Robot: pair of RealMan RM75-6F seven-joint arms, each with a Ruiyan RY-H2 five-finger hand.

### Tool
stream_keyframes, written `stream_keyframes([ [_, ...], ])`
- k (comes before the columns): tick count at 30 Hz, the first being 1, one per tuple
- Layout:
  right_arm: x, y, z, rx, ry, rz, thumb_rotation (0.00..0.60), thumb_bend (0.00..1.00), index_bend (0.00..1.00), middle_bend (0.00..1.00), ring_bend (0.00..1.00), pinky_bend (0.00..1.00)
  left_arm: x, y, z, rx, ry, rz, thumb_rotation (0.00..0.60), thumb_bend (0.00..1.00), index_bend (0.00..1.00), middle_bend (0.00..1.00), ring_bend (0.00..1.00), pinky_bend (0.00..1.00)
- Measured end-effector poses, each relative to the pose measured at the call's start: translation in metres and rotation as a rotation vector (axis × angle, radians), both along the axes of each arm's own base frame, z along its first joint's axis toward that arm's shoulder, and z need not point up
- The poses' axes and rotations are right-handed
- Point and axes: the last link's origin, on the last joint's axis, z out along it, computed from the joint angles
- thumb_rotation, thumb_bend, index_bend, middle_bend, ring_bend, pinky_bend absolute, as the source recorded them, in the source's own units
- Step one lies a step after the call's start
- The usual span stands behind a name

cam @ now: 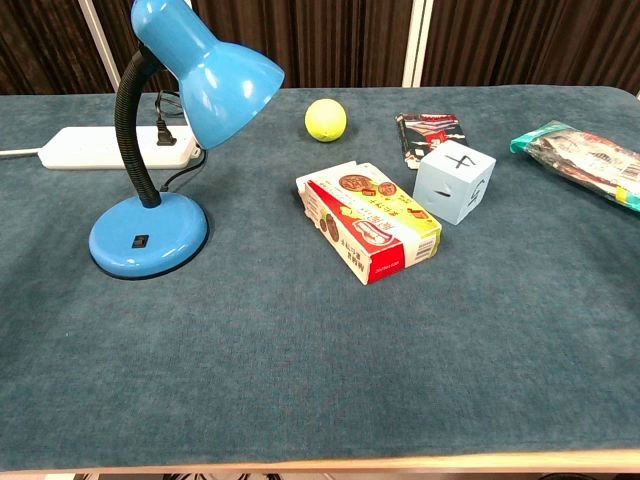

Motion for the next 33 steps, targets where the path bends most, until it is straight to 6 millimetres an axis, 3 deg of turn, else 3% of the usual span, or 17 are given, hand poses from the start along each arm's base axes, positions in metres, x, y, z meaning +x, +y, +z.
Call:
stream_keyframes([
  [20, 0.0, 0.001, 0.0, 0.002, 0.0, 0.001, 0.6, 0.24, 0.0, 0.0, 0.0, 0.0, 0.002, -0.002, -0.001, -0.022, 0.017, 0.004, 0.6, 0.1, 0.0, 0.0, 0.0, 0.02],
  [23, 0.0, 0.001, 0.0, 0.001, -0.004, -0.001, 0.6, 0.23, 0.0, 0.0, 0.0, 0.0, 0.002, -0.002, -0.001, -0.028, 0.028, 0.006, 0.6, 0.11, 0.0, 0.0, 0.0, 0.08],
  [24, 0.0, 0.001, 0.001, 0.0, -0.006, -0.003, 0.6, 0.24, 0.0, 0.0, 0.0, 0.0, 0.002, -0.002, -0.002, -0.031, 0.035, 0.005, 0.6, 0.14, 0.0, 0.01, 0.04, 0.16],
  [26, 0.0, 0.001, 0.001, 0.001, -0.009, -0.005, 0.6, 0.24, 0.0, 0.0, 0.0, 0.0, 0.003, -0.001, -0.002, -0.039, 0.054, 0.004, 0.6, 0.23, 0.0, 0.15, 0.22, 0.36],
  [27, 0.0, 0.001, 0.001, 0.002, -0.009, -0.004, 0.6, 0.23, 0.0, 0.0, 0.0, 0.0, 0.004, 0.0, -0.003, -0.044, 0.062, 0.004, 0.6, 0.29, 0.01, 0.32, 0.38, 0.51],
  [29, 0.001, 0.001, 0.0, 0.003, -0.009, -0.002, 0.6, 0.23, 0.0, 0.0, 0.0, 0.0, 0.008, 0.003, -0.005, -0.059, 0.082, -0.001, 0.6, 0.38, 0.07, 0.6, 0.63, 0.69],
  [31, 0.001, 0.001, 0.0, 0.005, -0.009, -0.001, 0.6, 0.23, 0.0, 0.0, 0.0, 0.0, 0.014, 0.006, -0.008, -0.079, 0.102, -0.009, 0.6, 0.44, 0.13, 0.76, 0.76, 0.8],
  [33, 0.001, 0.001, 0.0, 0.007, -0.01, -0.002, 0.6, 0.24, 0.0, 0.0, 0.0, 0.0, 0.02, 0.009, -0.013, -0.107, 0.114, -0.009, 0.6, 0.47, 0.14, 0.82, 0.82, 0.85],
])
